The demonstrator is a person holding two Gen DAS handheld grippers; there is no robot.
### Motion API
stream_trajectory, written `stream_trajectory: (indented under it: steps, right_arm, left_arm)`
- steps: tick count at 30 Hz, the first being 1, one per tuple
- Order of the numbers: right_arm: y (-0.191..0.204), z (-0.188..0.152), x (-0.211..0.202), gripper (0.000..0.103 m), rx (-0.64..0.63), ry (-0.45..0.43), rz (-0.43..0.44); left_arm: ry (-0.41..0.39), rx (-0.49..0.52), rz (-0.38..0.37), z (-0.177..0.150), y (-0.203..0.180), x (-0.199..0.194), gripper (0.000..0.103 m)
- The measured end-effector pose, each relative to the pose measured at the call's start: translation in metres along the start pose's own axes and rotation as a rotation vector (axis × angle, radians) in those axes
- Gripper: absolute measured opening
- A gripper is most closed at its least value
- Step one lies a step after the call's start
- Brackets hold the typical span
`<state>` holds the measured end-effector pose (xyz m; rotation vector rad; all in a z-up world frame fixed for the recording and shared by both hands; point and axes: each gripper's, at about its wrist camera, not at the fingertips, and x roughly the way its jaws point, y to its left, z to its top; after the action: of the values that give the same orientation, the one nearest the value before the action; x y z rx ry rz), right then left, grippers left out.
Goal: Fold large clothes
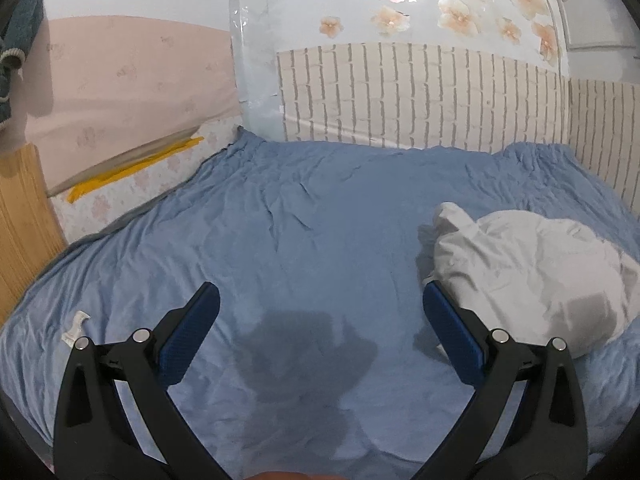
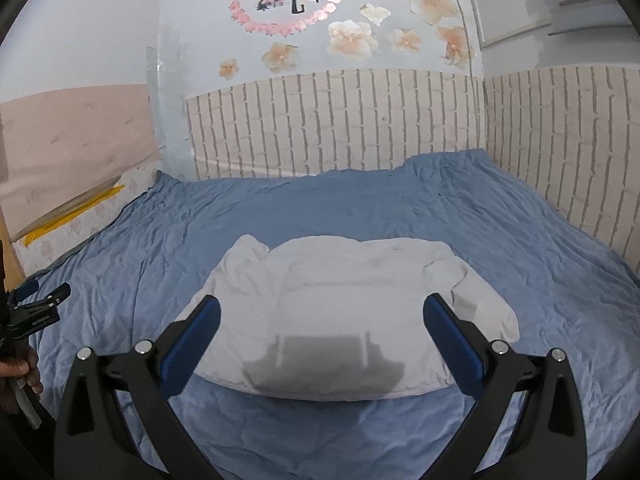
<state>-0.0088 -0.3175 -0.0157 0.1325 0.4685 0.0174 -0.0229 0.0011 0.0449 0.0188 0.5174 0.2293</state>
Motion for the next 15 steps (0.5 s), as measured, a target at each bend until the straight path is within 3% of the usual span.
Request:
stream_trajectory:
  steps: [5, 11, 15]
  right_arm:
    - [0.0, 0.0, -0.001, 0.101, -0.003, 0.0, 0.0]
    - [0.006, -0.001, 0.002, 0.101, -0.032, -0.002, -0.018]
    - [0.005, -0.005, 0.012, 0.101, -0.042, 0.028, -0.032]
  left_arm:
    - [-0.029, 0.005, -0.048, 0.013, -0.018, -0.018, 0.1]
    - [-0.082, 0.133, -0.106, 0.013, -0.058, -0.032, 0.1]
    - [-0.105, 0.154, -0.117, 0.012, -0.063, -0.033, 0.1]
